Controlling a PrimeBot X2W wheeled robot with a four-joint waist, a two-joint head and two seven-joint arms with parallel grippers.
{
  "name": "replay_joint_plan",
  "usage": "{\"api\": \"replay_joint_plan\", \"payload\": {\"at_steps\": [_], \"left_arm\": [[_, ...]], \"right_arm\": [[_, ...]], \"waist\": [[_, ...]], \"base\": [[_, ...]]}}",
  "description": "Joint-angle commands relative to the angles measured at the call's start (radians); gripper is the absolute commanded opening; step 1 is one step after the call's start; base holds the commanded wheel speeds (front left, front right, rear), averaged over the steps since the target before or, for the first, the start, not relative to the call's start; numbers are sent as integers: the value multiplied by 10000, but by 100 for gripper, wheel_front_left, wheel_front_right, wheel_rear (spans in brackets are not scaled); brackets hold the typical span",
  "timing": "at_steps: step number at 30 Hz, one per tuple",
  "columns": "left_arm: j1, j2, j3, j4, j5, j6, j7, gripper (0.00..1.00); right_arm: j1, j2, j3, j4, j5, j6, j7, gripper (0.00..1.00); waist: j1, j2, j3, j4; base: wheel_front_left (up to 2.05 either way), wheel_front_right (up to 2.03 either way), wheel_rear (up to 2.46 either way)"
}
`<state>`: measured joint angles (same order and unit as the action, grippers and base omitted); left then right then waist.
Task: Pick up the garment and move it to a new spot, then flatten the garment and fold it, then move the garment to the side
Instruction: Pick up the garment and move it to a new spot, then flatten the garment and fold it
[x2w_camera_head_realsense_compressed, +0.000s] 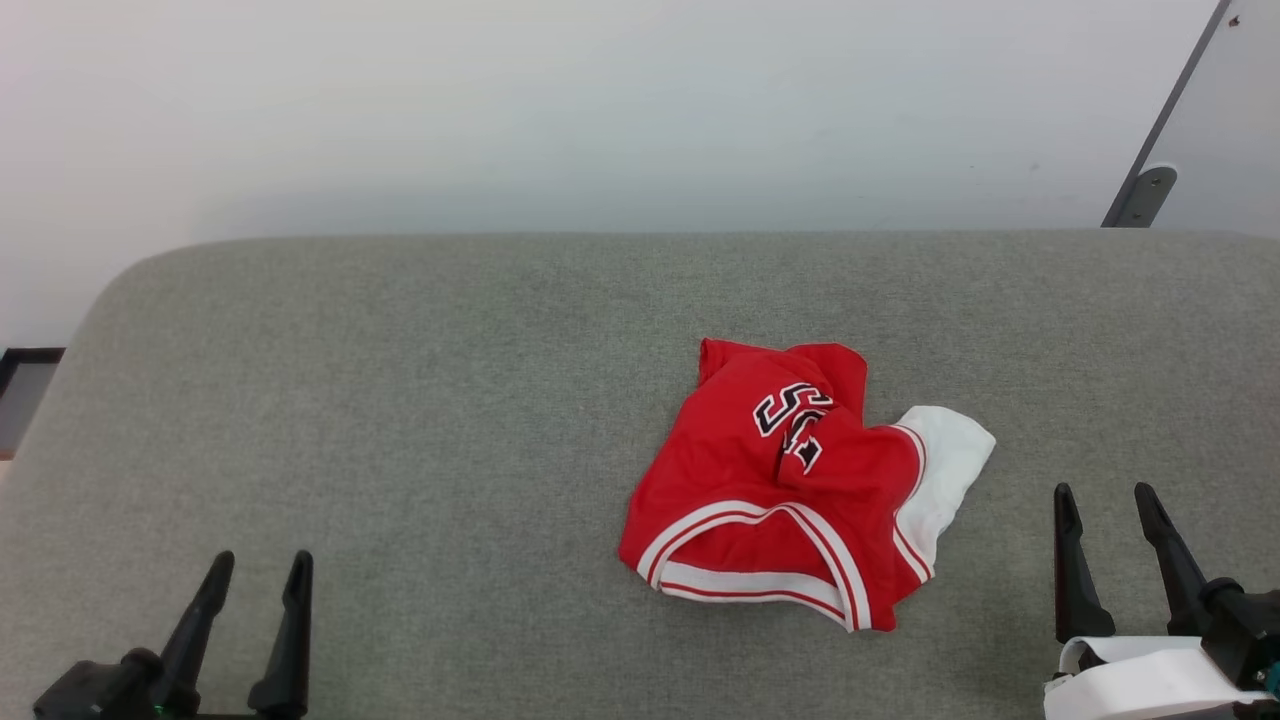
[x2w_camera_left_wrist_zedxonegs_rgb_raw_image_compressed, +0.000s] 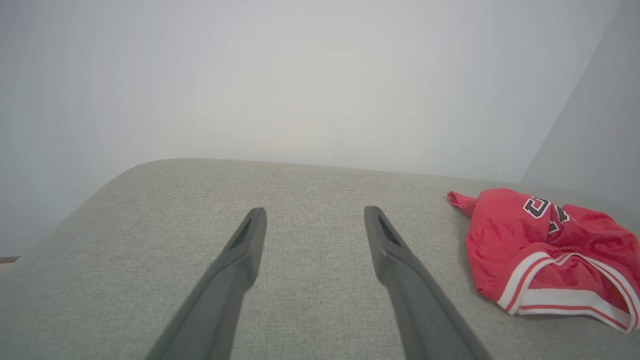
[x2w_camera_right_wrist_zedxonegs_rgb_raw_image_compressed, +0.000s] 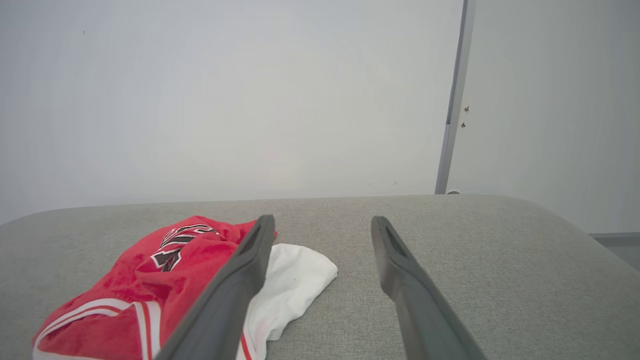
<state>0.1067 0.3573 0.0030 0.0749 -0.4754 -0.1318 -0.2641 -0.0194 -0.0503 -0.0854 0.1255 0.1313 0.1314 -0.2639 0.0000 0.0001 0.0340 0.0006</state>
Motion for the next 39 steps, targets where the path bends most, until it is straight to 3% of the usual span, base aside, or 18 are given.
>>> {"api": "replay_joint_plan", "payload": {"at_steps": [1,11,18,23,28,30,34,39], "left_arm": [[52,-17,-10,21,-28,23,1,100],[1,-16,-82,-84,-101,23,1,100],[-180,71,-80,-187,-312,23,0,100],[-447,289,-192,-253,-652,23,0,100],[-817,576,-380,-347,-977,23,0,100],[-1041,720,-471,-312,-1140,23,0,100],[-1394,926,-717,-359,-1360,23,0,100],[-1733,1081,-912,-376,-1572,23,0,100]], "right_arm": [[104,2,31,9,95,-14,-9,100],[-176,2,134,107,-100,-14,-9,100],[-1047,-33,493,372,-1157,-14,632,100],[-2205,-772,1133,869,-1345,-14,3473,100],[-3455,-1938,2231,1192,-100,-16,7278,100],[-3929,-2210,2160,1154,353,-16,8509,100],[-4712,-2254,1708,1072,688,-16,10377,100],[-5081,-1575,1287,938,105,-14,11931,100]], "waist": [[0,-1,-5,-5],[0,-1,88,34],[0,-1,635,82],[0,-1,1465,159],[0,-1,2281,313],[0,-1,2585,402],[0,-1,3128,594],[0,-1,3606,796]], "base": [[0,0,0],[0,0,0],[0,0,0],[0,0,0],[0,0,0],[0,0,0],[0,0,0],[0,0,0]]}}
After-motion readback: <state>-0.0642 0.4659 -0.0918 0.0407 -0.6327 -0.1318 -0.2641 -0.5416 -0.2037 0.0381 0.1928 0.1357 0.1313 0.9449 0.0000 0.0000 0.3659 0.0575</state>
